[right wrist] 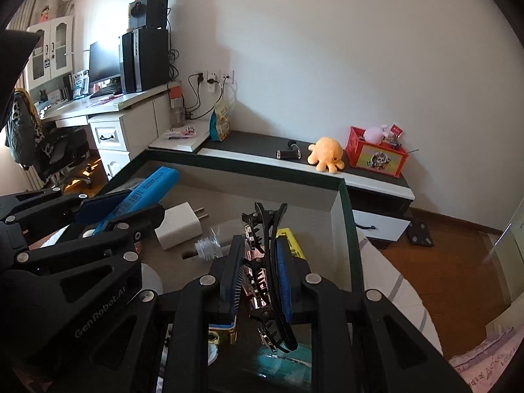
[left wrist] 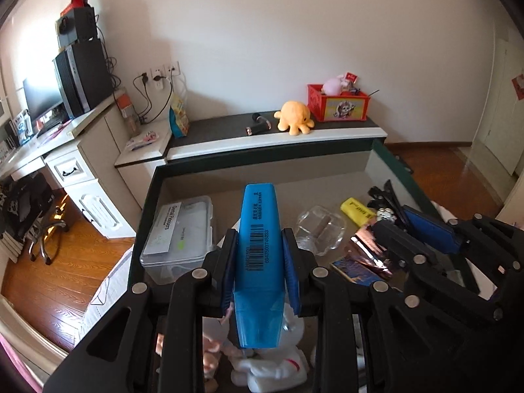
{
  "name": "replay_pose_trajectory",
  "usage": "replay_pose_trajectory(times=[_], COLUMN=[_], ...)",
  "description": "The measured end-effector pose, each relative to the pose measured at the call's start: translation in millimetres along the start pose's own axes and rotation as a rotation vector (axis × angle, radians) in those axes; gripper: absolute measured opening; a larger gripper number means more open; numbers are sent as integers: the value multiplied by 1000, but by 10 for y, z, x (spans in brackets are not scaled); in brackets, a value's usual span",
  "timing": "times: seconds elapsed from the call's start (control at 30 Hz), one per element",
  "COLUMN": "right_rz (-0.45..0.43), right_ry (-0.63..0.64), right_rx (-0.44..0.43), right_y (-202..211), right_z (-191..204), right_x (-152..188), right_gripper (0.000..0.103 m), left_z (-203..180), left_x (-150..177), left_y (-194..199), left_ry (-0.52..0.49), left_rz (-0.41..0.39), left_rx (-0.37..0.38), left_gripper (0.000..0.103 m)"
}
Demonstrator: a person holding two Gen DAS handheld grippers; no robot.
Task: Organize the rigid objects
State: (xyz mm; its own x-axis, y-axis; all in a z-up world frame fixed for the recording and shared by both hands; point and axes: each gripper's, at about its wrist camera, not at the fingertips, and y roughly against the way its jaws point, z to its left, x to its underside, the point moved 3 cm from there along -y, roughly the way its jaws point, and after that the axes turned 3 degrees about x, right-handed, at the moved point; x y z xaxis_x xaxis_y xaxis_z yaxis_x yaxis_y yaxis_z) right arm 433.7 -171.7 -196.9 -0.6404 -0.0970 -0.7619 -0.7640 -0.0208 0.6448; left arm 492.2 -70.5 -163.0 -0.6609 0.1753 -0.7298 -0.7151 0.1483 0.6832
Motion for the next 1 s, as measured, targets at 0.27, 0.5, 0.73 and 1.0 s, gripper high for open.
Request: replay_pose_trajectory(times=[0.27,0.5,0.73,1.0], right_rz=[-32,-124,-210,-361], right_ry=[-37,-93,-132,-128], right_rx=[-5,29,27,35], right_y=[-17,464,1279,2410], right_z=[-66,-163,-86,158], right_x=[-1,-34,67,470], right_gripper=[56,84,103,103], left_z=[112,297,348,193], left_x=[55,106,345,867], left_y=[-39,467,1415,2578], left_ry=[57,132,117,92], left_rz=[5,-122,-259,-421], left_rx=[-10,-52,-122,-177], left_gripper=[37,103,103,103])
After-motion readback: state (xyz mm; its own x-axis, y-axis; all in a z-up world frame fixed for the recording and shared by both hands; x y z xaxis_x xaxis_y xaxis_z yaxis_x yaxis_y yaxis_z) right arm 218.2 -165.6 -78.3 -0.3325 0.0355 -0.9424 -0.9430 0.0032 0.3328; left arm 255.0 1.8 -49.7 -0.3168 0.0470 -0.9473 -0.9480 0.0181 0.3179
